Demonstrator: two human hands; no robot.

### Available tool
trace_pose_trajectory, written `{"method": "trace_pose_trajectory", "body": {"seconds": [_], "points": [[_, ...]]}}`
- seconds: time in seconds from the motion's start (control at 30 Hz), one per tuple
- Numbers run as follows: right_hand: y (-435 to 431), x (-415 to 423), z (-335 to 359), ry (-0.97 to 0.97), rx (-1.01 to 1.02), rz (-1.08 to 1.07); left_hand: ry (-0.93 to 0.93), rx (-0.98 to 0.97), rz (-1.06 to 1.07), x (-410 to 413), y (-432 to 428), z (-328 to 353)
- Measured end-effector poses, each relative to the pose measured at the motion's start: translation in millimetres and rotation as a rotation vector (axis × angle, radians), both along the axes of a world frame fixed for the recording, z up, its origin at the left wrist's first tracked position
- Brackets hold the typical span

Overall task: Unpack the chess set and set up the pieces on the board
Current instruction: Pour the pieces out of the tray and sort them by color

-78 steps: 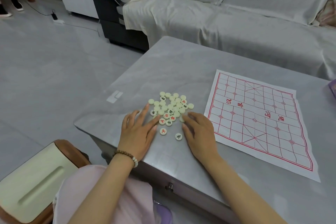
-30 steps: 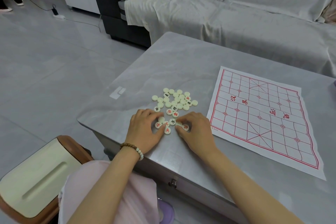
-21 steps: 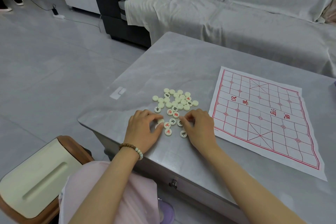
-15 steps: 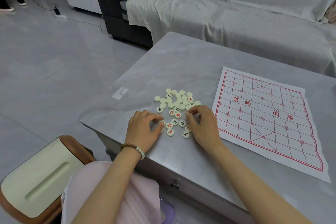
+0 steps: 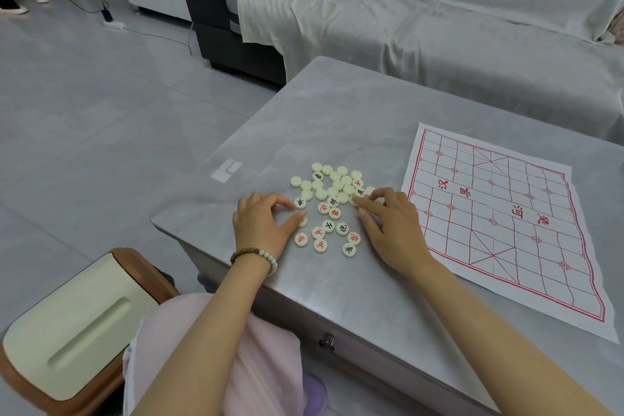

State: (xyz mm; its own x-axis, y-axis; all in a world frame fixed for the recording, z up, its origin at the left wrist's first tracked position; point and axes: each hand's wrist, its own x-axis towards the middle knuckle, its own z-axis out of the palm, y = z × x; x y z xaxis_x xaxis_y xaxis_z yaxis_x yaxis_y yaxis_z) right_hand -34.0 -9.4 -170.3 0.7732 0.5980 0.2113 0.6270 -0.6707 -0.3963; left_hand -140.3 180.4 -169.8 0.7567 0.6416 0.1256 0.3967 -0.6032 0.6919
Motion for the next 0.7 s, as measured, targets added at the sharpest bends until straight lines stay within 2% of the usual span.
{"method": "trace_pose_trajectory", "body": {"seconds": [0.17, 0.33, 0.53, 0.7], "points": [[-1.8, 0.8, 1.9, 0.034, 0.110, -0.052, -0.061, -0.016, -0.022, -4.2, 6.3, -0.3], [2.8, 3.6, 1.6, 0.083, 0.122, -0.053, 0.011, 0.031, -0.078, -9.5, 8.2, -0.6], [7.1, 6.4, 4.3, 0.251, 0.159, -0.078, 0.030, 0.002, -0.110, -4.3, 2.5, 1.2], [10.2, 5.3, 5.3, 0.205, 0.151, -0.097, 0.055, 0.091, -0.070, -3.5, 6.9, 0.2]]}}
